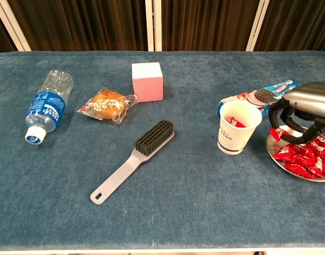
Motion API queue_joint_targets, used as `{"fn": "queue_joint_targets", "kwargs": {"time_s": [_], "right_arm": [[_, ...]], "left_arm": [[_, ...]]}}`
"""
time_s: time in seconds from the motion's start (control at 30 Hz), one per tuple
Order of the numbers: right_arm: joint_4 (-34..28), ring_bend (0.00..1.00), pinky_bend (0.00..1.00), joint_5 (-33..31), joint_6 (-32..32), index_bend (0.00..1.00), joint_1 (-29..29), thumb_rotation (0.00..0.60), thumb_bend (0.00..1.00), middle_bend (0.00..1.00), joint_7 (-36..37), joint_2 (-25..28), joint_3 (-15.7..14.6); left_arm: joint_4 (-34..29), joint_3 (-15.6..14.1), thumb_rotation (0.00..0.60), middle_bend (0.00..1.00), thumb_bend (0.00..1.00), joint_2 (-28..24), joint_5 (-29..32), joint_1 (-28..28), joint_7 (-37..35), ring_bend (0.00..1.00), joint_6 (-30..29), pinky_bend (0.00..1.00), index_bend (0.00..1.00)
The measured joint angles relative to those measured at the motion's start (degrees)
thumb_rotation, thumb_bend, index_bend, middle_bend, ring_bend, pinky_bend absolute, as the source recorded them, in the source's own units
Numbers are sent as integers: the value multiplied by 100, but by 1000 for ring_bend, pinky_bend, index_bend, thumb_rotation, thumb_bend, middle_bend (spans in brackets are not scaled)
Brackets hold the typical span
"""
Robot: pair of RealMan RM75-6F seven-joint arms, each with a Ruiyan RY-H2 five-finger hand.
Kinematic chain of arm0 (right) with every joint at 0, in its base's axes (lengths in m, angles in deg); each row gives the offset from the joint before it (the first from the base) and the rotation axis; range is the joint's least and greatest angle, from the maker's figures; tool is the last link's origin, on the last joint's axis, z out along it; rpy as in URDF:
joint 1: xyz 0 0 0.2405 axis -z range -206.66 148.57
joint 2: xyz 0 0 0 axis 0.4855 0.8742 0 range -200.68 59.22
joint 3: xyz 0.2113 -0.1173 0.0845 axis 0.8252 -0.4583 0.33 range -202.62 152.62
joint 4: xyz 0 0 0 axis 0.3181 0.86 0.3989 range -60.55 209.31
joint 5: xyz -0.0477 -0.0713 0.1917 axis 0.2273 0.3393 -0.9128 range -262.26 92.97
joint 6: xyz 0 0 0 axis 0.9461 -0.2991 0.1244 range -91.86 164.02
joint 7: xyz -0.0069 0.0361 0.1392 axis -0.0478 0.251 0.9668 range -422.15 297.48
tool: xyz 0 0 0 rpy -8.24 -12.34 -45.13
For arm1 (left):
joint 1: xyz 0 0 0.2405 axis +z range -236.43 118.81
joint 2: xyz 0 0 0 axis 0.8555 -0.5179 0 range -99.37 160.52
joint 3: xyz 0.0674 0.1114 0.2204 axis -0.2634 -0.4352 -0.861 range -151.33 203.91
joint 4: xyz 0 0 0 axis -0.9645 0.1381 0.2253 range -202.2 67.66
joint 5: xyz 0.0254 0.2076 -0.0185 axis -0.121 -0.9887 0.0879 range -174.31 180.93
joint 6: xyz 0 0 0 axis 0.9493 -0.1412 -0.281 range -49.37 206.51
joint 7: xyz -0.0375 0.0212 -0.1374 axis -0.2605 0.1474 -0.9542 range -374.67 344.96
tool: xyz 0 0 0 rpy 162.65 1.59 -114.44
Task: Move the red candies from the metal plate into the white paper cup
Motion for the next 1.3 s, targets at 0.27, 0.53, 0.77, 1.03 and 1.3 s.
{"fn": "queue_joint_targets", "kwargs": {"time_s": [0.27,0.53,0.77,1.03,1.3], "right_arm": [[-968,944,1000,379,662,623,48,600,572,805,254,571,268],[-1297,944,1000,526,380,597,-247,600,571,804,215,526,372],[-1266,944,1000,356,92,486,-399,600,505,805,-91,327,331],[-1325,944,1000,323,445,420,-215,600,420,804,-23,430,309],[-1175,945,1000,397,772,502,239,600,418,805,149,728,-54]], "left_arm": [[-8,20,600,57,0,3,-35,-38,1,0,5,0,100],[-9,16,600,57,0,-3,-14,-25,0,0,1,0,100],[17,4,600,57,0,3,1,2,-24,0,-13,0,100],[65,9,600,58,0,47,-23,-12,-74,0,-12,0,100],[72,11,600,57,0,51,-56,-41,-79,0,2,0,100]]}}
